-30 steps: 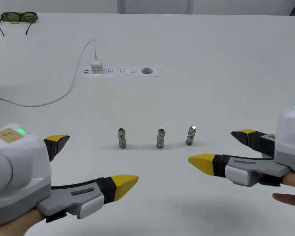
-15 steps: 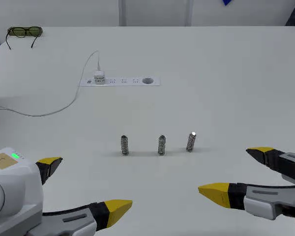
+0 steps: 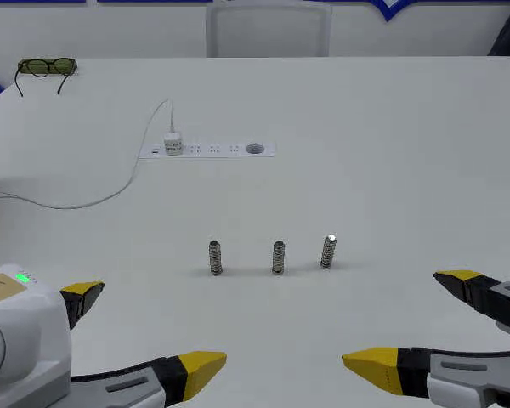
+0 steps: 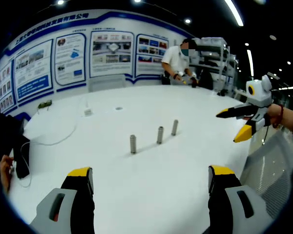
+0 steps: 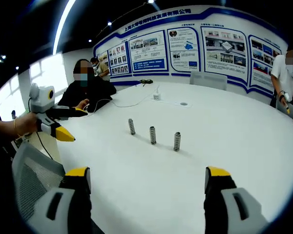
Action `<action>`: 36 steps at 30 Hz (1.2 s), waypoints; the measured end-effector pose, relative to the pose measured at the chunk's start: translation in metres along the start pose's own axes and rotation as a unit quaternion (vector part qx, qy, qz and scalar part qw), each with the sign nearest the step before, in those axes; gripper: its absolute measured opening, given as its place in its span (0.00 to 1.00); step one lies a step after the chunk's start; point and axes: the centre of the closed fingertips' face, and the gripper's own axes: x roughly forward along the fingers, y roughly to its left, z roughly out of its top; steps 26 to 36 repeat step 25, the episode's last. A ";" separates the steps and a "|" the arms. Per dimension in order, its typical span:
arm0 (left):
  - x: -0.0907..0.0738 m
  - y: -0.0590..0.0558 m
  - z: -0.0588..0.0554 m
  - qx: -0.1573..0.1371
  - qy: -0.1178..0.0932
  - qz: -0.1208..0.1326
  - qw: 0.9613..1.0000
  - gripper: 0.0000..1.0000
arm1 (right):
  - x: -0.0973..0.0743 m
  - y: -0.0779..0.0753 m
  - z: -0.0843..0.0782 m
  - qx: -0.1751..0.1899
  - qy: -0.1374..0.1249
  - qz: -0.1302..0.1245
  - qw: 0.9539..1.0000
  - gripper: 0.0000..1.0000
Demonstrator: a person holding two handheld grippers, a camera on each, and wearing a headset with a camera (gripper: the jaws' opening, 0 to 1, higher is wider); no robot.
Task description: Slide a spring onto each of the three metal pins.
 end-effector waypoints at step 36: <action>-0.007 -0.004 -0.012 -0.003 0.011 0.008 1.000 0.99 | -0.002 0.007 -0.011 0.008 0.011 -0.004 1.000 0.96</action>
